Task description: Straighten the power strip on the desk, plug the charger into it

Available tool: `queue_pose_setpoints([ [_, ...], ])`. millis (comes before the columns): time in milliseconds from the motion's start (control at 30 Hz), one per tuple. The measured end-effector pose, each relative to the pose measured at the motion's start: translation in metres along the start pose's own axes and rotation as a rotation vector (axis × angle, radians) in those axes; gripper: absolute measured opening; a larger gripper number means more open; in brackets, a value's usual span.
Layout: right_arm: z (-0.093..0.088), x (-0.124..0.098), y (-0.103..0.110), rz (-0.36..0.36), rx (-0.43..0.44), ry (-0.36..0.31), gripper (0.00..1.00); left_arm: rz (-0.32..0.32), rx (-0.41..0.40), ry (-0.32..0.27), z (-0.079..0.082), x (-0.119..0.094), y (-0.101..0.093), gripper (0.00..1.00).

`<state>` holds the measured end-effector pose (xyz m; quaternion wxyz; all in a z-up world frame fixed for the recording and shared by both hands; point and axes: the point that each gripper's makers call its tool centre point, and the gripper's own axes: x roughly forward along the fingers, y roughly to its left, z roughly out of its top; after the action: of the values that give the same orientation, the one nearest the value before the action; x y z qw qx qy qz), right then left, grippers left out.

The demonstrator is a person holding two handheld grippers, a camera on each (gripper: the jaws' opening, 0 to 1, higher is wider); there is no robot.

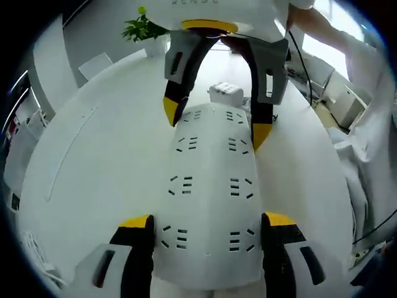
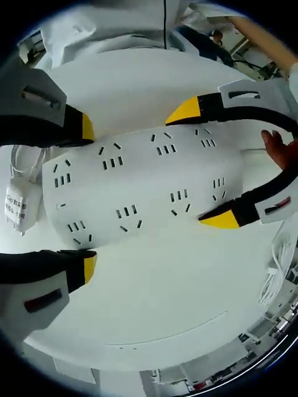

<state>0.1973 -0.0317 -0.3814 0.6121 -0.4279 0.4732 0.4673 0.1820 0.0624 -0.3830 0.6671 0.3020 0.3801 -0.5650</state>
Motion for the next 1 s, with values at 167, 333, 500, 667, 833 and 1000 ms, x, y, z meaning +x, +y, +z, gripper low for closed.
queue_pose_setpoints([
  [167,-0.001,-0.001,0.009,-0.029,0.095,-0.028,0.65,-0.005,0.013,0.049,0.001,0.001,0.001,0.71],
  [333,0.0,-0.002,0.009,-0.042,0.119,-0.088,0.66,-0.01,0.022,0.056,0.0,0.001,0.001,0.71],
  [500,0.004,-0.004,0.009,-0.07,0.116,-0.205,0.67,-0.013,0.026,0.053,0.001,0.001,0.002,0.71],
  [667,0.019,-0.026,0.013,-0.061,0.261,-0.463,0.63,-0.013,0.026,0.053,0.001,0.001,0.002,0.71],
  [833,0.019,-0.091,0.0,-0.122,0.445,-0.881,0.63,-0.013,0.025,0.048,0.001,0.001,0.003,0.71],
  [1000,-0.034,-0.111,-0.006,-0.34,0.388,-0.966,0.56,-0.013,0.025,0.051,0.001,0.001,0.004,0.71],
])
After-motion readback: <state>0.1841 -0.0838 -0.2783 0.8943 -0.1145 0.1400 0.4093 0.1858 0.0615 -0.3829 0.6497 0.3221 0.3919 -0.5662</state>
